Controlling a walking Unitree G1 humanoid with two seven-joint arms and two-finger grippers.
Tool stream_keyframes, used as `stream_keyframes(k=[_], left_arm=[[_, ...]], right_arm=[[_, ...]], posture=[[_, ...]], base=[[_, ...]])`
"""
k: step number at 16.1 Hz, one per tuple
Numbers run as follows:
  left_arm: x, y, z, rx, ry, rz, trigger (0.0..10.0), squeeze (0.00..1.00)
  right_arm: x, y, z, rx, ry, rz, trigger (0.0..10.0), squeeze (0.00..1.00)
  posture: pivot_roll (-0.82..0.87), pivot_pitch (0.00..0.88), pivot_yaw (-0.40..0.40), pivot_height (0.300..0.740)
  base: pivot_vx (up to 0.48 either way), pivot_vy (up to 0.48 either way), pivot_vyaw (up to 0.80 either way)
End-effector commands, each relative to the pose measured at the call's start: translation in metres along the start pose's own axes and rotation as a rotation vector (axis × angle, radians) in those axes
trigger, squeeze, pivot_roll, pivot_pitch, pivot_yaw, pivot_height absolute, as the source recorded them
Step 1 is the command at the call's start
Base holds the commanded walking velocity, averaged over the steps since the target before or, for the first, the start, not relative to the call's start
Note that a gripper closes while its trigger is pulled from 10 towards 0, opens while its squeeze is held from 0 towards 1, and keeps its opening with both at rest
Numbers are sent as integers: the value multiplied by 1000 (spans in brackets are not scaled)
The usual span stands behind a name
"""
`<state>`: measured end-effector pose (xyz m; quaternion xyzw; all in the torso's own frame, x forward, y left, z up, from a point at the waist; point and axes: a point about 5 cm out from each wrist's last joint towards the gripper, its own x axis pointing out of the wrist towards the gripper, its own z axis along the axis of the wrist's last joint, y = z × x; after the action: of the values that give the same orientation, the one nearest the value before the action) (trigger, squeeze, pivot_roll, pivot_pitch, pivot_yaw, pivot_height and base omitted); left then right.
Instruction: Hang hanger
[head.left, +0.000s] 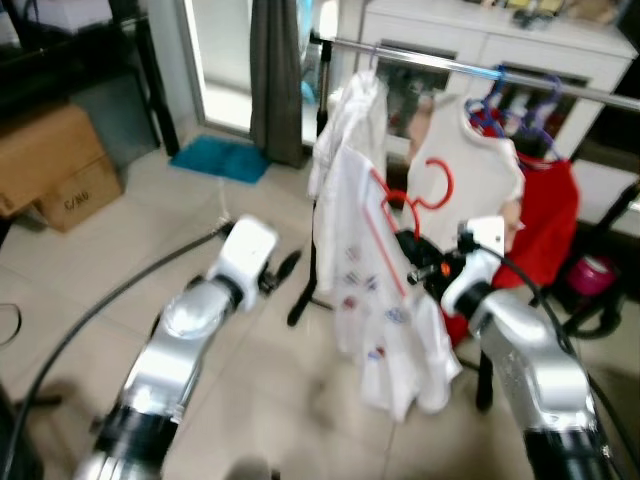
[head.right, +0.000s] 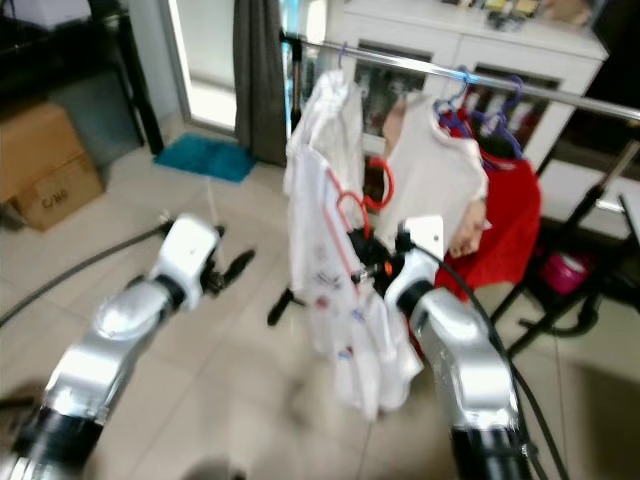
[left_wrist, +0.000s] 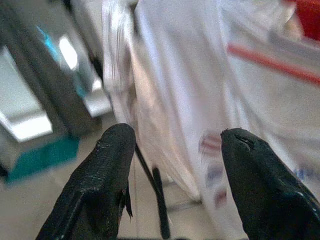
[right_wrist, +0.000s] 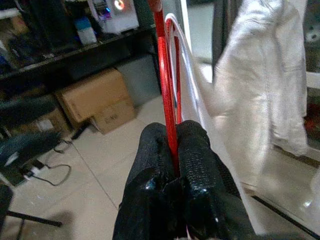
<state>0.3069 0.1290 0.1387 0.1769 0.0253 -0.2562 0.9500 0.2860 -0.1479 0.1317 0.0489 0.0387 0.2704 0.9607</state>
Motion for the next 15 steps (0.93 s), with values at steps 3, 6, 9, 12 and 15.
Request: stream_keyframes(k=[3, 6, 9, 12, 15], left_arm=[[14, 3, 8, 28, -16, 27, 10000, 1000], [24, 7, 19, 26, -81, 32, 10000, 0], [29, 6, 25, 51, -114, 49, 10000, 0], [31, 11, 27, 67, -138, 94, 9647, 0], [34, 18, 21, 31, -119, 142, 0, 0]], right_arm=[[7, 21, 14, 23, -35, 163, 0, 0], [9, 38, 15, 33, -26, 265, 0, 0], [8, 42, 15, 45, -22, 277, 0, 0], [7, 41, 15, 46, -17, 278, 0, 0], [5, 40, 19, 53, -28, 273, 0, 0]], posture=[[43, 0, -52, 740], [26, 0, -55, 740], [28, 0, -57, 740], [19, 0, -50, 740], [6, 0, -49, 740]], base=[[0, 0, 0], [0, 0, 0], [0, 0, 0], [0, 0, 0], [0, 0, 0]])
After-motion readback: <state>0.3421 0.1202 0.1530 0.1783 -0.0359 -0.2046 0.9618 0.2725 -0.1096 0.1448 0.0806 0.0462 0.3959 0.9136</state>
